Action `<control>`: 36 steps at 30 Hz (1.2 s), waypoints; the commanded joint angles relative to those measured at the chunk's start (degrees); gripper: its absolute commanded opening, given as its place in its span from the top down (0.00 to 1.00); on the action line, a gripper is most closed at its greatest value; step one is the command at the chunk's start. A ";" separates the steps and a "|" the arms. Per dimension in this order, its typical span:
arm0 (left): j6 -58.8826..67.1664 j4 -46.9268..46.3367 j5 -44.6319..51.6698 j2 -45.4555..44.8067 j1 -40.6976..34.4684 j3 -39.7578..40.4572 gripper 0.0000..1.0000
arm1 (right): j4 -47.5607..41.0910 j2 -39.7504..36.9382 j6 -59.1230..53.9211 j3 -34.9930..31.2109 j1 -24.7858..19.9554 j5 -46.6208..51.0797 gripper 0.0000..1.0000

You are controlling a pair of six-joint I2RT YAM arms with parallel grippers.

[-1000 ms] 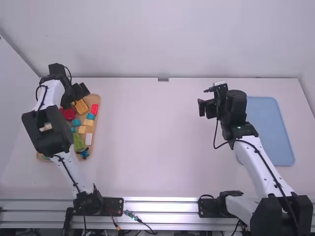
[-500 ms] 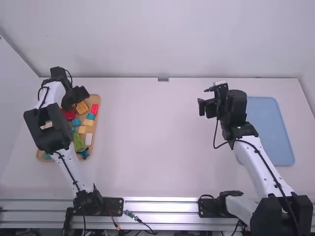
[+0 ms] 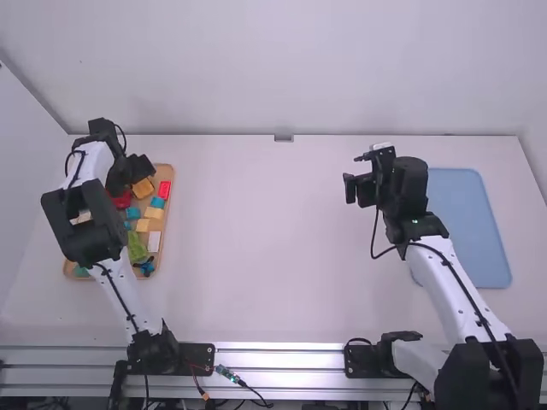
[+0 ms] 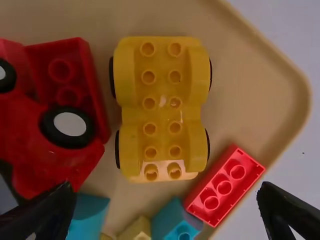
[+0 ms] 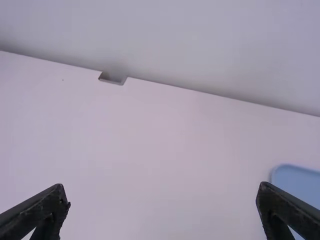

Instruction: Assemble lego blocks to make yellow taxi

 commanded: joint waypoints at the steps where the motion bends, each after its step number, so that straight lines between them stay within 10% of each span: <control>1: 0.80 -0.02 -0.46 0.46 -0.28 -0.24 0.06 | -0.15 -0.02 0.15 1.14 0.11 -0.35 0.01; 36: 0.61 3.63 0.98 4.68 -0.72 0.74 0.10 | -2.14 -3.26 -1.81 1.14 6.36 6.19 0.01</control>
